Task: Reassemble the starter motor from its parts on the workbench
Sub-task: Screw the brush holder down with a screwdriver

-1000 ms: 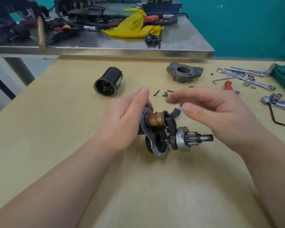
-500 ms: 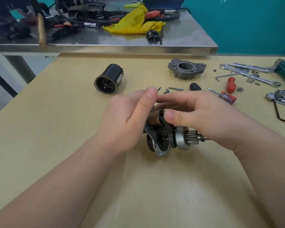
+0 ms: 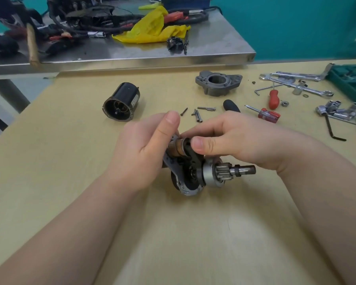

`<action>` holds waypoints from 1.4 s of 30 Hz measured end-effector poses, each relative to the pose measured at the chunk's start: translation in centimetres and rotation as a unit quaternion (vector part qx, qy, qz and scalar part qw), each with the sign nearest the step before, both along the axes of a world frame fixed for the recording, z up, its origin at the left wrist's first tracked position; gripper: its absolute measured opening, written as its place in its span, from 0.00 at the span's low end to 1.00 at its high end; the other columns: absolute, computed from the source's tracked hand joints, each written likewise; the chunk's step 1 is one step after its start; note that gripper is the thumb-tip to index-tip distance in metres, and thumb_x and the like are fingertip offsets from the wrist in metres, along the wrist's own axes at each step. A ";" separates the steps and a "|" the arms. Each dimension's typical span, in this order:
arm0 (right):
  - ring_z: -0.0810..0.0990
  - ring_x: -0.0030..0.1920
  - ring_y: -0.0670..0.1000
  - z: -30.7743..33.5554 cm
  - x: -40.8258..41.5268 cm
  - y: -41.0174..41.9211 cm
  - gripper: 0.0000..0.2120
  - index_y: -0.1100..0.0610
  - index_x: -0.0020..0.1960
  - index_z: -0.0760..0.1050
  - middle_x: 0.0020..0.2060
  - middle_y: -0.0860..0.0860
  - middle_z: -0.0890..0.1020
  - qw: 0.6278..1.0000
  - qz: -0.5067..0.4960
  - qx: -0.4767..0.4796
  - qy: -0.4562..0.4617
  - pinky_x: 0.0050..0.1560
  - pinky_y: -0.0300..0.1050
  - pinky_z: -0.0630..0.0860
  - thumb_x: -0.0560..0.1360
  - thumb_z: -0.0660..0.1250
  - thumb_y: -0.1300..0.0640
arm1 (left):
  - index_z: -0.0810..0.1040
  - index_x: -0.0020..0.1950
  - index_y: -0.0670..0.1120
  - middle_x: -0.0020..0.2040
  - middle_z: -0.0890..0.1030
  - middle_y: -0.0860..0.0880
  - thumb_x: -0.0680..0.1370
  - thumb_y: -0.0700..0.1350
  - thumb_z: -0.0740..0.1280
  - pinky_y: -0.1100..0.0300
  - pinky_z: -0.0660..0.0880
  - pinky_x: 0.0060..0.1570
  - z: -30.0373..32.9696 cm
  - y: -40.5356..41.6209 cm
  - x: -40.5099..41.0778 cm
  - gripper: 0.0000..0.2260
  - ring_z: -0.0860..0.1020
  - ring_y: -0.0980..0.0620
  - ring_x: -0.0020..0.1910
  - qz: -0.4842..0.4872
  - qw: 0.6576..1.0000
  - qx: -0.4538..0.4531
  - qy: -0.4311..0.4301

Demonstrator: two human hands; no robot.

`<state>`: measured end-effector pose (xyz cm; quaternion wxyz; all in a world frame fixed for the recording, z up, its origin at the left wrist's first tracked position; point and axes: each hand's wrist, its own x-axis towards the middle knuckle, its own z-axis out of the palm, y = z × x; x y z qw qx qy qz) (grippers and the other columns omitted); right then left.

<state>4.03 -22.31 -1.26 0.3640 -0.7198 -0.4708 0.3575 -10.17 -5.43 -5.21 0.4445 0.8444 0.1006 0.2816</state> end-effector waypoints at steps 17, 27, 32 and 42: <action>0.84 0.65 0.60 -3.1 0.3 -0.2 0.39 0.50 0.65 0.85 0.60 0.55 0.88 0.956 -0.100 0.068 0.269 0.68 0.59 0.77 0.70 0.62 0.23 | 0.66 0.31 0.51 0.30 0.66 0.51 0.70 0.72 0.73 0.60 0.65 0.34 0.4 0.2 0.2 0.29 0.66 0.50 0.28 0.014 0.968 -0.236 0.088; 0.87 0.54 0.44 -3.5 -3.8 0.6 0.13 0.43 0.61 0.81 0.53 0.44 0.87 0.900 -0.274 0.315 0.122 0.49 0.37 0.82 0.79 0.71 0.40 | 0.86 0.61 0.47 0.49 0.88 0.40 0.75 0.78 0.62 0.54 0.78 0.33 0.9 -1.6 0.8 0.37 0.83 0.45 0.37 0.006 0.895 -0.437 0.093; 0.87 0.55 0.59 -3.7 -3.7 0.8 0.17 0.52 0.54 0.84 0.50 0.56 0.88 0.857 -0.351 0.309 0.216 0.60 0.64 0.82 0.78 0.71 0.39 | 0.73 0.72 0.69 0.59 0.84 0.46 0.79 0.67 0.65 0.58 0.81 0.39 0.2 -2.3 0.7 0.21 0.85 0.51 0.41 -0.040 0.963 -0.260 0.050; 0.87 0.48 0.54 -3.1 -3.9 0.5 0.15 0.49 0.51 0.84 0.47 0.56 0.86 0.871 -0.320 0.322 0.187 0.51 0.55 0.83 0.74 0.72 0.39 | 0.78 0.59 0.58 0.46 0.81 0.48 0.69 0.55 0.79 0.50 0.77 0.29 0.0 -3.9 -0.3 0.21 0.78 0.42 0.30 -0.090 0.939 -0.328 -0.040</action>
